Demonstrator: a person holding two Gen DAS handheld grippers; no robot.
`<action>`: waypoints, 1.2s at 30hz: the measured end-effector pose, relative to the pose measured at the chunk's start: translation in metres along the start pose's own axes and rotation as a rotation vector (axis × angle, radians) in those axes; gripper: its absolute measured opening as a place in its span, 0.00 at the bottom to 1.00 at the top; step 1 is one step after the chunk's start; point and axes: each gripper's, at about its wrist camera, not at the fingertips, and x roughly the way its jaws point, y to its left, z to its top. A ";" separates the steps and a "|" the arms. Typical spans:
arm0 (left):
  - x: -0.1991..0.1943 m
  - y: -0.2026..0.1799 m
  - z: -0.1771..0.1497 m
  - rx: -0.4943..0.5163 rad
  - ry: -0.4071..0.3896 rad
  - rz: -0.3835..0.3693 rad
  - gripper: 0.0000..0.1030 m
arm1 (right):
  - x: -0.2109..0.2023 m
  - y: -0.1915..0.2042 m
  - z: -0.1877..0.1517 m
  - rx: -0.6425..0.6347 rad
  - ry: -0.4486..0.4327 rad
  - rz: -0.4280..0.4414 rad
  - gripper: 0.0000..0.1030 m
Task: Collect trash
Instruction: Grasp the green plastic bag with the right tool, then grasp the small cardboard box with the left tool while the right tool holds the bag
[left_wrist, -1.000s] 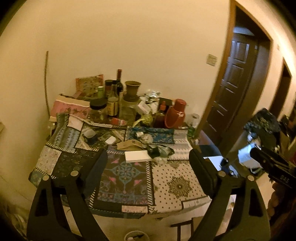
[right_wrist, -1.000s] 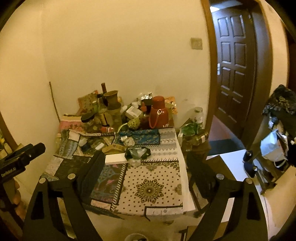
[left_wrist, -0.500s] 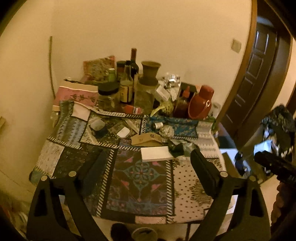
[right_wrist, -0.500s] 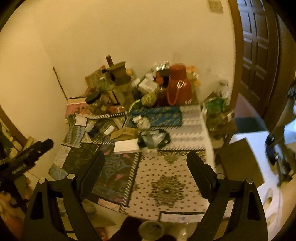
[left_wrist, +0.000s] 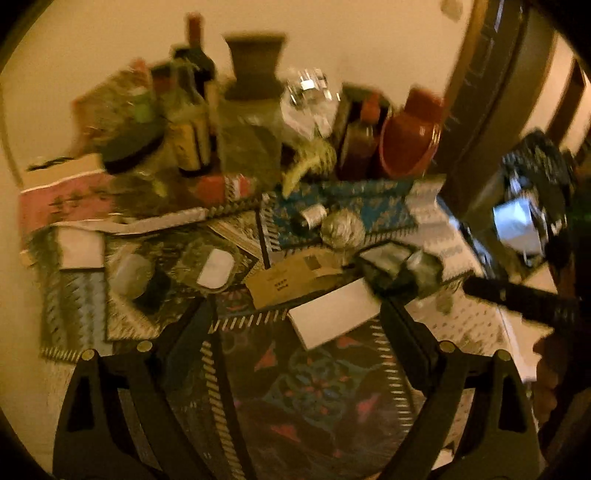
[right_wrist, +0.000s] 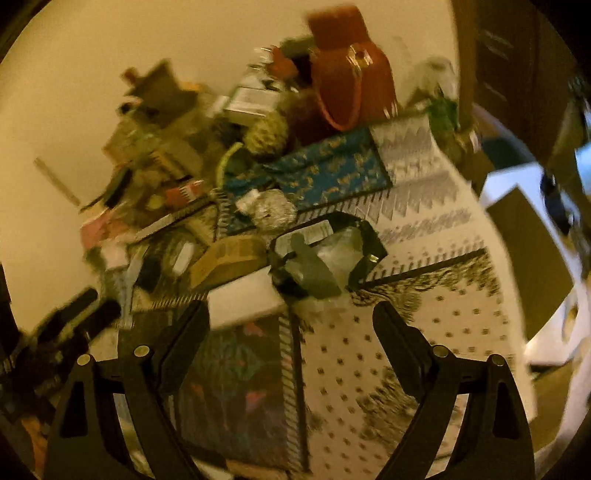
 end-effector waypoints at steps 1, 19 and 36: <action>0.012 0.002 0.002 0.021 0.021 -0.009 0.90 | 0.008 -0.003 0.002 0.028 0.005 0.002 0.86; 0.154 -0.008 0.034 0.421 0.198 -0.215 0.77 | 0.090 -0.035 0.016 0.244 0.099 0.029 0.62; 0.144 -0.019 0.037 0.436 0.187 -0.219 0.38 | 0.043 -0.024 0.020 0.109 0.015 0.066 0.32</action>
